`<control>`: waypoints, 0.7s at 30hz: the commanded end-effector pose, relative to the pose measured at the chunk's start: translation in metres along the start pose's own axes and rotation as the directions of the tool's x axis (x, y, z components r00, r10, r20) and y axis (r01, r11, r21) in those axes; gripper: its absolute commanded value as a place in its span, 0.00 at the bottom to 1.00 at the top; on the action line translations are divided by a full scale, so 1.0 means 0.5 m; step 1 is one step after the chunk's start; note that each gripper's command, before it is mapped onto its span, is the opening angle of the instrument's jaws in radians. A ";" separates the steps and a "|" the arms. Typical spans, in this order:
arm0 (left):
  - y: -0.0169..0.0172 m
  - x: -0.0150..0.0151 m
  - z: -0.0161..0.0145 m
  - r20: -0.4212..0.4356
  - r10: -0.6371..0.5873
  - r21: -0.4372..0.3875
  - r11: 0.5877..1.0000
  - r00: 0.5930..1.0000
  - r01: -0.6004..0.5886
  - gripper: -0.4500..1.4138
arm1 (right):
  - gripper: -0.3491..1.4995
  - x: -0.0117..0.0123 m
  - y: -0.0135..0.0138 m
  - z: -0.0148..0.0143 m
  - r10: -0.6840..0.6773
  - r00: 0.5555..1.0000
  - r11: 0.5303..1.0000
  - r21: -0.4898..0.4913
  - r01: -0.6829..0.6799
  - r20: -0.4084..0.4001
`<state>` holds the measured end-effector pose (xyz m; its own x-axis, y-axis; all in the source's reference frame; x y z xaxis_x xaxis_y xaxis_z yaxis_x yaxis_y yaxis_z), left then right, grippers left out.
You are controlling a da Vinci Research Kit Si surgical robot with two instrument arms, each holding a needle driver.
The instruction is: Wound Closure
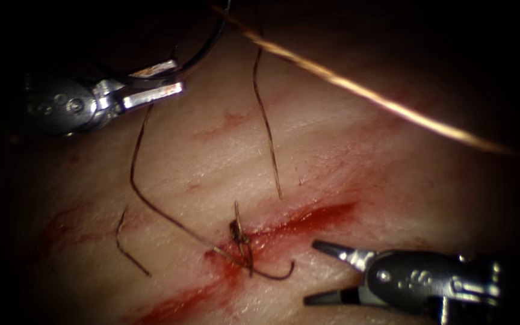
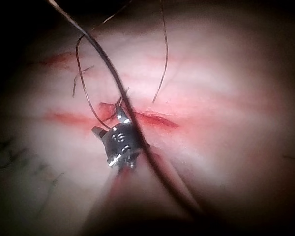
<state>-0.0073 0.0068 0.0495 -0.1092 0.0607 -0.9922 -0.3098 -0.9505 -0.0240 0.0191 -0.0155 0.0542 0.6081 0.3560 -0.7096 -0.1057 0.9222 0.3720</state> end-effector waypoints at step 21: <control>0.0004 -0.0011 0.0008 0.001 0.000 0.000 1.000 1.000 0.000 0.00 | 0.97 -0.0125 -0.0020 0.0175 -0.097 0.990 0.992 0.086 0.088 0.100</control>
<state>-0.0072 0.0068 0.0495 -0.1107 0.0613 -0.9920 -0.3107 -0.9502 -0.0241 0.0217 -0.0194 0.0631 0.6937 0.2374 -0.6800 0.0231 0.9363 0.3505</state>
